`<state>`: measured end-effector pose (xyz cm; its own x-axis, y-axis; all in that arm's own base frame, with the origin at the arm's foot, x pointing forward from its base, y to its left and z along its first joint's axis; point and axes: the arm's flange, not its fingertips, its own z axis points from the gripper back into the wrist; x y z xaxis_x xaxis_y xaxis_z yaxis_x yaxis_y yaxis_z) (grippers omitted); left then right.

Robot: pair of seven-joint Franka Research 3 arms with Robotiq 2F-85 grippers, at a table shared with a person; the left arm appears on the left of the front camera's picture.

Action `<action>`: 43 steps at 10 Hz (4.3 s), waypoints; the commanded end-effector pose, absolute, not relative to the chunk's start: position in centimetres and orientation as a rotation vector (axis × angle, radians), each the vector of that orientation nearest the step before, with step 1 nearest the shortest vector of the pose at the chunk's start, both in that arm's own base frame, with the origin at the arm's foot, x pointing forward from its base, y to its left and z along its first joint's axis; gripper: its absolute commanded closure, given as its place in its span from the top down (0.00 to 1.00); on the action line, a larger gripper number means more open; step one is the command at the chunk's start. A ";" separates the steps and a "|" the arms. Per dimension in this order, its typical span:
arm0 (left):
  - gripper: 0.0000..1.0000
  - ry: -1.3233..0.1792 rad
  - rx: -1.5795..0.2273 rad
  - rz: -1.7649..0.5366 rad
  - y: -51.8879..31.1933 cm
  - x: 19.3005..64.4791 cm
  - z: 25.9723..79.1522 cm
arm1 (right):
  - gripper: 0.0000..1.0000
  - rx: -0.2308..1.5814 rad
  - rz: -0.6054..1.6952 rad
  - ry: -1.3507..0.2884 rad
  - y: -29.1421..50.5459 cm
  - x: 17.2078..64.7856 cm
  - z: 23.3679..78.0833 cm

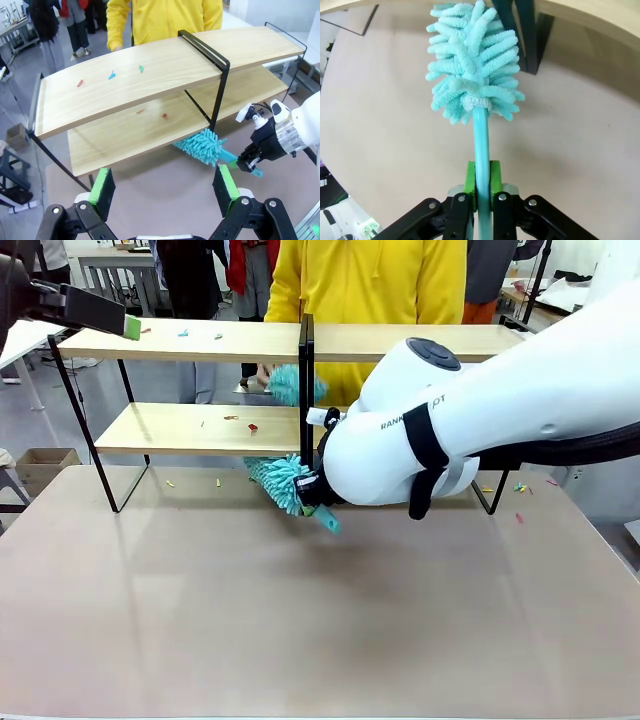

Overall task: Clean the shelves.
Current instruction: Clean another randomly selected level of the Shelf with the Duster.

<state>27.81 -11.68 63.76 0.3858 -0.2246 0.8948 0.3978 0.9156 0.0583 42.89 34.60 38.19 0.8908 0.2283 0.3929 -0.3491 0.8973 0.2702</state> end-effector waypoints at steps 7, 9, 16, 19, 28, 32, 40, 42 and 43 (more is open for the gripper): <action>1.00 -1.109 -0.175 -0.398 -11.6 27.8 63.8 | 0.13 0.312 0.282 -0.331 39.5 44.9 35.9; 1.00 -1.109 -0.175 -0.398 -11.6 27.8 63.8 | 0.13 0.328 0.313 -0.320 41.0 45.3 36.0; 1.00 -1.109 -0.175 -0.398 -11.6 27.8 63.8 | 0.13 0.357 0.429 -0.263 46.9 48.0 35.9; 1.00 -1.109 -0.175 -0.398 -11.6 27.8 63.8 | 0.13 0.374 0.524 -0.224 49.0 49.1 36.0; 1.00 -1.109 -0.175 -0.398 -11.6 27.8 63.8 | 0.13 0.505 1.030 0.222 44.5 48.8 39.9; 1.00 -1.109 -0.175 -0.398 -11.6 27.8 63.8 | 0.13 0.719 1.080 0.261 40.5 48.6 42.0; 1.00 -1.109 -0.175 -0.398 -11.6 27.8 63.8 | 0.13 0.726 1.036 0.302 29.4 42.9 47.7; 1.00 -1.109 -0.175 -0.398 -11.6 27.8 63.8 | 0.13 0.719 1.019 0.260 25.9 39.6 49.2; 1.00 -1.109 -0.175 -0.398 -11.6 27.8 63.8 | 0.13 0.729 1.004 0.221 23.2 37.8 50.4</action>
